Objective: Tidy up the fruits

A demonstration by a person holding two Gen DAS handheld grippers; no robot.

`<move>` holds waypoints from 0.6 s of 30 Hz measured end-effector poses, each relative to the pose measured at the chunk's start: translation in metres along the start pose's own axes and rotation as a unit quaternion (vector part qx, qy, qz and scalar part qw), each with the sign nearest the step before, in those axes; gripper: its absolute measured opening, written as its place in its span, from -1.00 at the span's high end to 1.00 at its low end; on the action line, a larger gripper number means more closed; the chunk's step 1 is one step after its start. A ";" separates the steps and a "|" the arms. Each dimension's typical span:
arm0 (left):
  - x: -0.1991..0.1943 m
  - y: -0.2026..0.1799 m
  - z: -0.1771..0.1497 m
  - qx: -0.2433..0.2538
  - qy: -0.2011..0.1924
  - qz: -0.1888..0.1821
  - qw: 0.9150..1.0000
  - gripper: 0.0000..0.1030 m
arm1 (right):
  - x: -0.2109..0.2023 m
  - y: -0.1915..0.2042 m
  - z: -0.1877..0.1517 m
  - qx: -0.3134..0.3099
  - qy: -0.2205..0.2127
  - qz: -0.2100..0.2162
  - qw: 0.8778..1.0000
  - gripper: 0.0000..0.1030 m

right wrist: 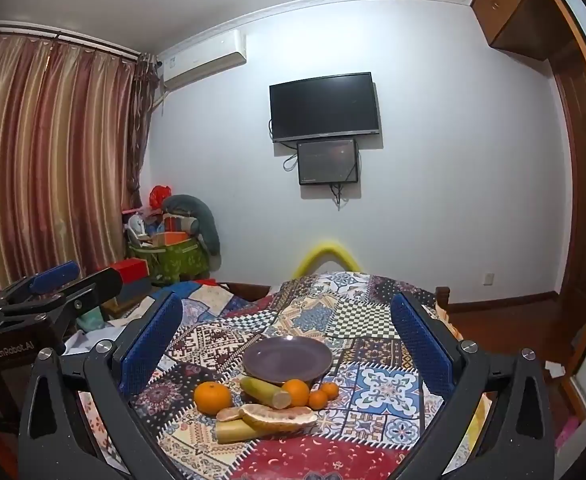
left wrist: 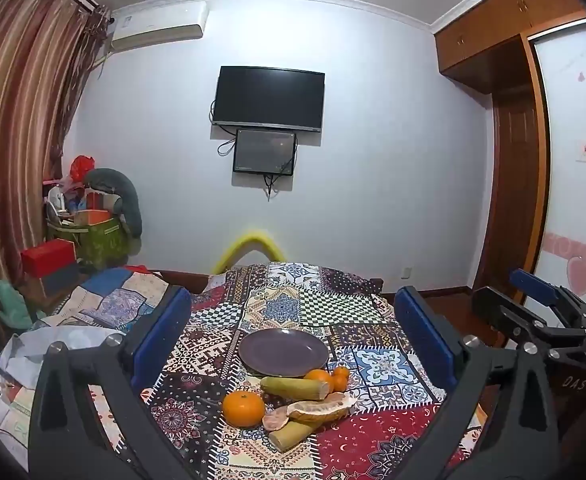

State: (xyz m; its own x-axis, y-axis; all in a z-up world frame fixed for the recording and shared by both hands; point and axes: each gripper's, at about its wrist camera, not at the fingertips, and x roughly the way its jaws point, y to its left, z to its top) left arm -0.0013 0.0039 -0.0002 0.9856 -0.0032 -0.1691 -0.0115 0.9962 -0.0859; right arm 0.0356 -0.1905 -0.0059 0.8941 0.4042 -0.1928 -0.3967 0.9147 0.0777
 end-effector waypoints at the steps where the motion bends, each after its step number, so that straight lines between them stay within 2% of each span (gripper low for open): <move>1: 0.000 0.000 0.000 0.001 0.000 0.000 1.000 -1.00 | -0.003 0.007 0.004 -0.003 0.001 -0.001 1.000 -1.00; 18: 0.002 -0.001 -0.001 0.001 0.002 -0.002 1.000 -1.00 | -0.002 0.006 0.004 0.000 0.001 0.002 1.000 -1.00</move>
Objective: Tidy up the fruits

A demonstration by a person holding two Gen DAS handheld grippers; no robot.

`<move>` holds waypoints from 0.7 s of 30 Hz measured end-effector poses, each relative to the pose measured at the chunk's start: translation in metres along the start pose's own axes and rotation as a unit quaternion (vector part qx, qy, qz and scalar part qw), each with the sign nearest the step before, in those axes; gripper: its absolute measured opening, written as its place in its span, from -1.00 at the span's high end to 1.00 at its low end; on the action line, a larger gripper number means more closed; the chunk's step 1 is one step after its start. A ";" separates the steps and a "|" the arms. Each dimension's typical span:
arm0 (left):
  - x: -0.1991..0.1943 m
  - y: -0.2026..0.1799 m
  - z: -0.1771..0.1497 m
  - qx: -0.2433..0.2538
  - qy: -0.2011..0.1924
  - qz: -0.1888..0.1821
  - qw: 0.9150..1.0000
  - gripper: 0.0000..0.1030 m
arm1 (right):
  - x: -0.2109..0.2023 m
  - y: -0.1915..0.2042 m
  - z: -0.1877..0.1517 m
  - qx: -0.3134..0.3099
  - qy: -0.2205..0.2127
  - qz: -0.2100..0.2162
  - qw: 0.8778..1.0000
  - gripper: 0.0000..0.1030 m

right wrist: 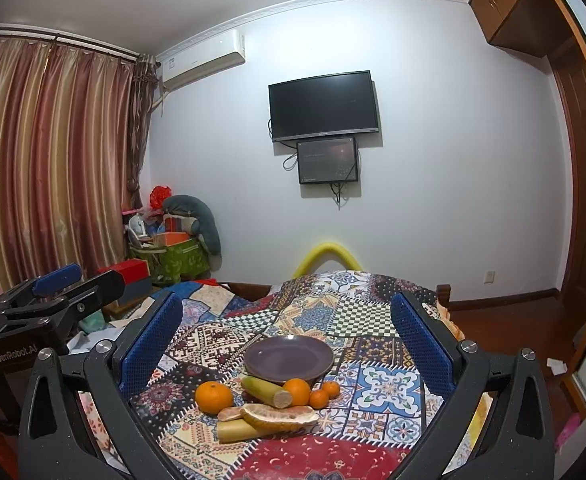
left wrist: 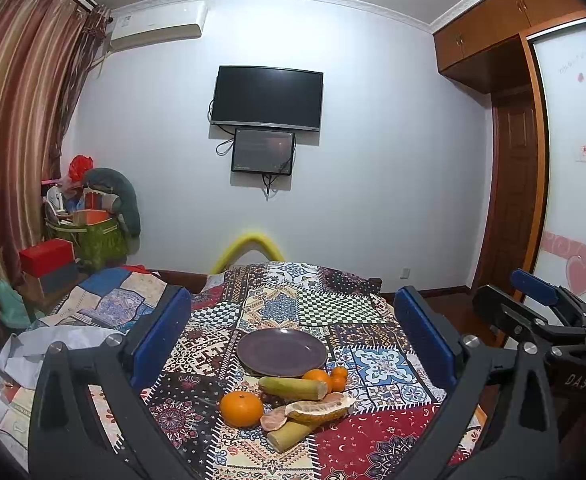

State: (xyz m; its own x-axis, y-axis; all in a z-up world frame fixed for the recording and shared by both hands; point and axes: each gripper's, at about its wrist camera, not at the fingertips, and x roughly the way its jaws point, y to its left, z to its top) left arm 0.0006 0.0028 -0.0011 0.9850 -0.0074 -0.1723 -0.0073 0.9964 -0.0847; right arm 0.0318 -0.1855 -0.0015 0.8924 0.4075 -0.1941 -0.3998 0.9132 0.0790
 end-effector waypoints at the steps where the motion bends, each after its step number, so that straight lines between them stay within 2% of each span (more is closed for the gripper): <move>1: 0.000 0.000 0.000 0.000 0.000 0.000 1.000 -1.00 | 0.000 0.000 0.000 0.001 0.000 0.000 1.000 -1.00; 21: 0.003 -0.002 -0.002 -0.001 0.002 -0.001 1.000 -1.00 | -0.002 0.000 0.002 0.004 -0.002 0.002 1.000 -1.00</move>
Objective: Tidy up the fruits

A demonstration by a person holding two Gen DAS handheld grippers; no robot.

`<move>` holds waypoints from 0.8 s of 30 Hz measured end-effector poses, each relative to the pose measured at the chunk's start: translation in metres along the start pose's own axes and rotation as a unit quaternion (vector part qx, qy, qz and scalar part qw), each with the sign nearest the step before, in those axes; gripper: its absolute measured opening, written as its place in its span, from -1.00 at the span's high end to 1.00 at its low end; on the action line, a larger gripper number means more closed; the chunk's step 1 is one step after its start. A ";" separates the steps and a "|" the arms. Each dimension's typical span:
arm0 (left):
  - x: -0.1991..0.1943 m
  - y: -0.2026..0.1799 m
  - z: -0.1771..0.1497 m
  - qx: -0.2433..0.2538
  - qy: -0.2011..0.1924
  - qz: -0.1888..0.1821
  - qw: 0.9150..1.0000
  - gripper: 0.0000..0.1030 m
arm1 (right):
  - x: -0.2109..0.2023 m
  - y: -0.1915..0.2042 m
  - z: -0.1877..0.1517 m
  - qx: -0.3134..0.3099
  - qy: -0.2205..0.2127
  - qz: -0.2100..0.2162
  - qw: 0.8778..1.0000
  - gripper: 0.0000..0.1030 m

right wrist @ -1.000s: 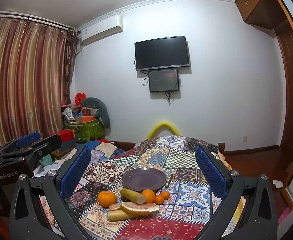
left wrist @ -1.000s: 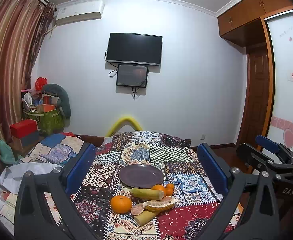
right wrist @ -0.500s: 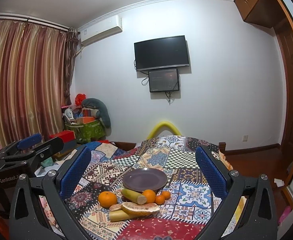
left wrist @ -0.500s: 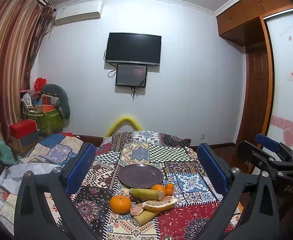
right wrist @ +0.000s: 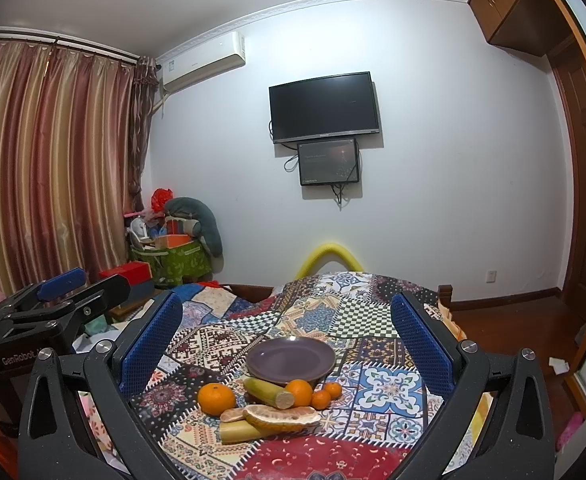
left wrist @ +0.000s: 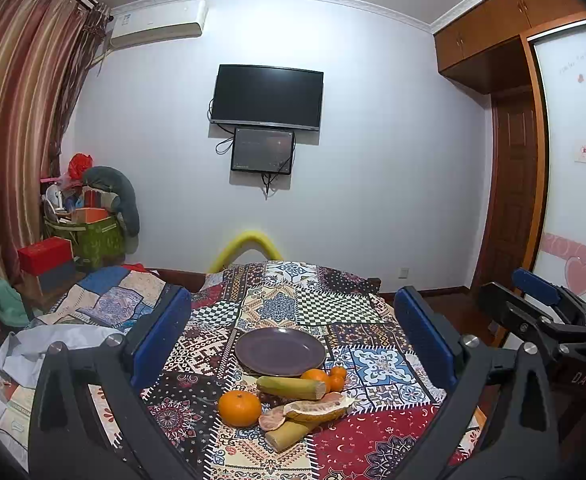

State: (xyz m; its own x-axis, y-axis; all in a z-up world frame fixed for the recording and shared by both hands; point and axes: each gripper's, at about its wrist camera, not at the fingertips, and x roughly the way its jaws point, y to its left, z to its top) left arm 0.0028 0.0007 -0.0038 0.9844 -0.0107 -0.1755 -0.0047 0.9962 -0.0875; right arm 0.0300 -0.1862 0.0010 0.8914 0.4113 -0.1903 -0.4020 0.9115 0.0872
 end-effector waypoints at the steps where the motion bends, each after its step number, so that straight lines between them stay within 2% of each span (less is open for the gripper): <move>1: 0.000 0.000 0.000 0.000 0.000 -0.001 1.000 -1.00 | 0.000 0.000 0.000 0.000 -0.001 0.000 1.000 -1.00; 24: 0.003 0.000 -0.002 -0.003 0.002 -0.001 1.000 -1.00 | 0.000 -0.002 0.000 0.002 0.000 0.000 1.000 -1.00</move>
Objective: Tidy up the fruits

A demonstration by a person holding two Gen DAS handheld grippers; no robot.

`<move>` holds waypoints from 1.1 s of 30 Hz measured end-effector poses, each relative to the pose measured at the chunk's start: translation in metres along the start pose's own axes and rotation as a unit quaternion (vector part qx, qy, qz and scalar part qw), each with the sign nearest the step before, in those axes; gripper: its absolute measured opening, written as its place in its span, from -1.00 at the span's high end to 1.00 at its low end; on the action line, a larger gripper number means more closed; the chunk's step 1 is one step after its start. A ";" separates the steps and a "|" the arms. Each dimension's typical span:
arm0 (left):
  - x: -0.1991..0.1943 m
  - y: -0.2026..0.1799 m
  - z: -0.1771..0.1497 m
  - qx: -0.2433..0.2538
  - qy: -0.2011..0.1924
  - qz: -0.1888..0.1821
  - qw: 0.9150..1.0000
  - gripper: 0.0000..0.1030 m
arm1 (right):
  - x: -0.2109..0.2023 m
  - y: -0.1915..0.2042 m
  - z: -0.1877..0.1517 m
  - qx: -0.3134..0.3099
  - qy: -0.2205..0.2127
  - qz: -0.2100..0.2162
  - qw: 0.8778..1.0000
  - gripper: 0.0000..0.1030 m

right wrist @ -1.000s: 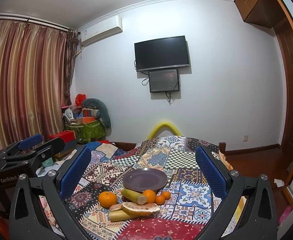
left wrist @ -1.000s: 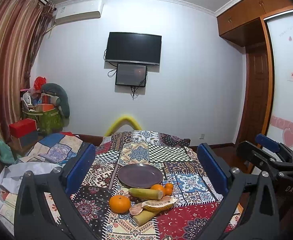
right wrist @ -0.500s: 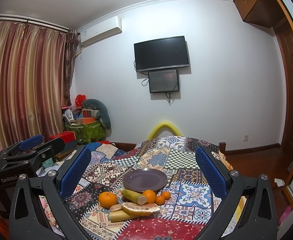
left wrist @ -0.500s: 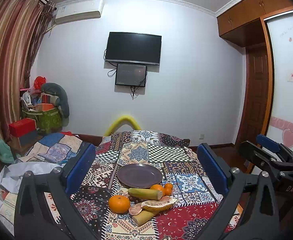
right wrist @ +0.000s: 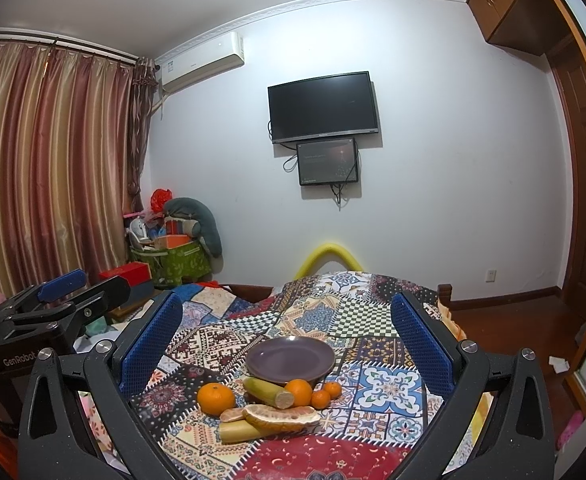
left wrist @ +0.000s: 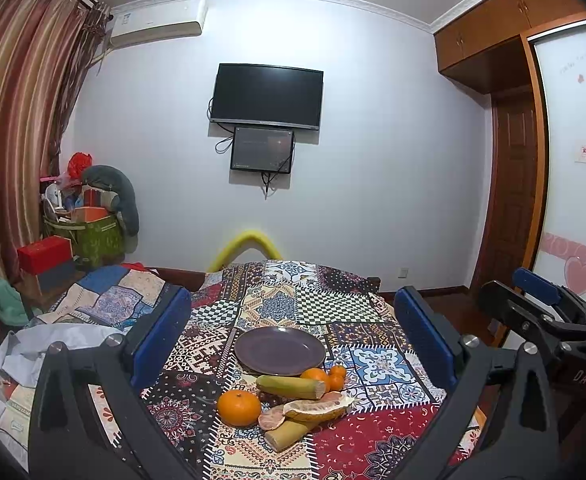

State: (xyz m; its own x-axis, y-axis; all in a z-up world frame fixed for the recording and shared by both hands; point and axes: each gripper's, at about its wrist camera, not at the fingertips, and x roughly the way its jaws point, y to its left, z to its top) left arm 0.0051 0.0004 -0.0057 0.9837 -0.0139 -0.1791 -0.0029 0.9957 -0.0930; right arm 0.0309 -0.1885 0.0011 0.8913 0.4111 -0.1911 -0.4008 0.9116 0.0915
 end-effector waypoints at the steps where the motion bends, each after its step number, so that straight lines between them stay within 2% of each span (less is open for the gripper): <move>1: 0.000 0.000 0.000 0.000 0.000 0.000 1.000 -1.00 | 0.000 0.000 0.000 0.000 0.000 0.000 1.000 -1.00; 10: 0.006 0.003 -0.003 -0.001 0.007 0.000 1.000 -1.00 | 0.007 -0.001 -0.003 0.001 0.009 0.000 1.000 -1.00; 16: 0.026 0.013 -0.011 0.000 0.036 0.002 0.999 -1.00 | 0.024 -0.004 -0.013 0.000 0.037 -0.004 0.999 -1.00; 24: 0.075 0.035 -0.041 -0.008 0.117 0.015 0.993 -1.00 | 0.065 -0.012 -0.047 -0.014 0.111 -0.020 0.994 -1.00; 33: 0.126 0.063 -0.088 -0.022 0.200 0.037 0.979 -1.00 | 0.115 -0.022 -0.094 -0.003 0.222 -0.012 0.975 -1.00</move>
State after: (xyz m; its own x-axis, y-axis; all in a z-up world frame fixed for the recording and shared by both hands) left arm 0.1130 0.0534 -0.1207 0.8314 0.0148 -0.5555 -0.0879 0.9906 -0.1051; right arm 0.1227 -0.1610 -0.1151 0.7210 0.3497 -0.5982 -0.3833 0.9205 0.0762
